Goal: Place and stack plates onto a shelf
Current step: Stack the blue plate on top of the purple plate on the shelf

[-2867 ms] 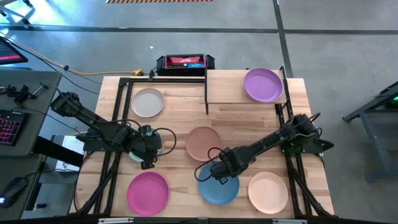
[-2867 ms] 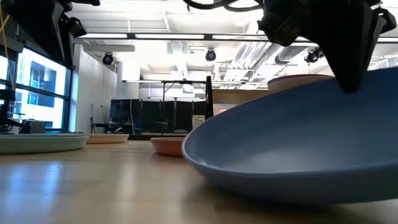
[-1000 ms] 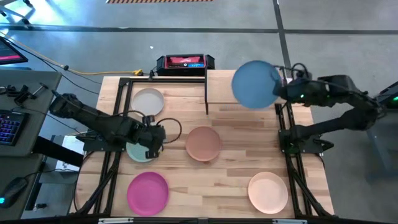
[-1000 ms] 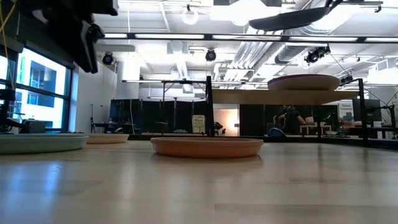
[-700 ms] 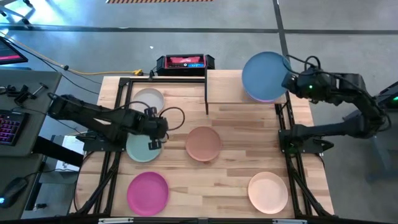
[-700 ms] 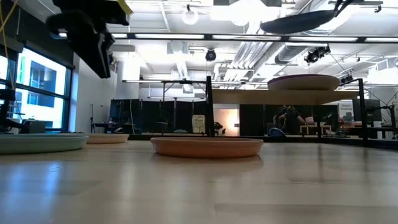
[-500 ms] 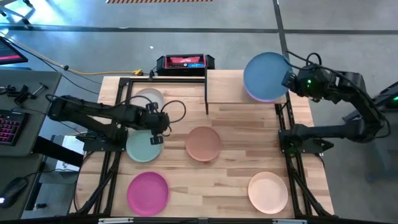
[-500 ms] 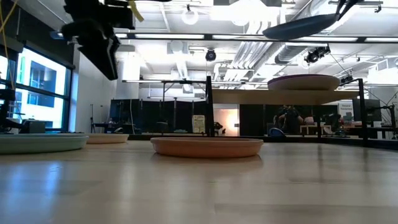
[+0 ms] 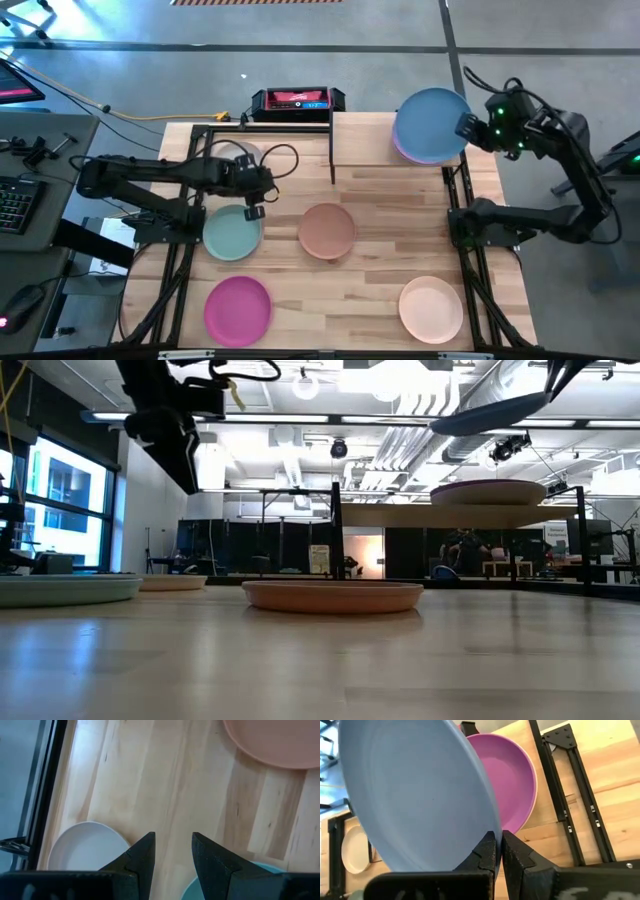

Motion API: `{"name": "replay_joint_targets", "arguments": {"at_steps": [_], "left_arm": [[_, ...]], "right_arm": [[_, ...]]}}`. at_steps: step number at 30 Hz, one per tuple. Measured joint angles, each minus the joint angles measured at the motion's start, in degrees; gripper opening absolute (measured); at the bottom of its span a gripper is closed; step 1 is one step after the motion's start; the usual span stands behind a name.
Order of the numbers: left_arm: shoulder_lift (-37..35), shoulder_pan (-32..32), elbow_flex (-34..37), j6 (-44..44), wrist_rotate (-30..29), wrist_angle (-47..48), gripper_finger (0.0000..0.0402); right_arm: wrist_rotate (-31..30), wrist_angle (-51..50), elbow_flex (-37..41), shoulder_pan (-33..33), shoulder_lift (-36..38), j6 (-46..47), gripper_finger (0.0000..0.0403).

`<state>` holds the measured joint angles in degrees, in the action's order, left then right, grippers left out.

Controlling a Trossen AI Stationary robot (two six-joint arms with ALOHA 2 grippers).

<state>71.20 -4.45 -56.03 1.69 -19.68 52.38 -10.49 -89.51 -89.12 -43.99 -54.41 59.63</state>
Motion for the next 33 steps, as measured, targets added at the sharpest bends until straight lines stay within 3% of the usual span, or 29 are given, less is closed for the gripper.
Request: {"name": "replay_joint_targets", "arguments": {"at_steps": [13, 20, 33], "left_arm": [[0.0, -2.1, 0.0, -0.5, 0.1, 0.1, 0.0120], [0.0, -2.1, 0.0, -0.5, 1.4, 0.1, 0.0120], [0.0, -3.7, 0.0, -1.3, 1.2, -1.8, 0.0120]], "right_arm": [[15.4, 1.1, 0.0, -13.4, -7.0, -15.8, 0.0000], [14.4, -0.4, 0.0, -16.8, -9.2, -17.7, 0.0000], [11.1, -0.5, 0.0, -16.9, -15.9, -17.2, 0.0000]]}}
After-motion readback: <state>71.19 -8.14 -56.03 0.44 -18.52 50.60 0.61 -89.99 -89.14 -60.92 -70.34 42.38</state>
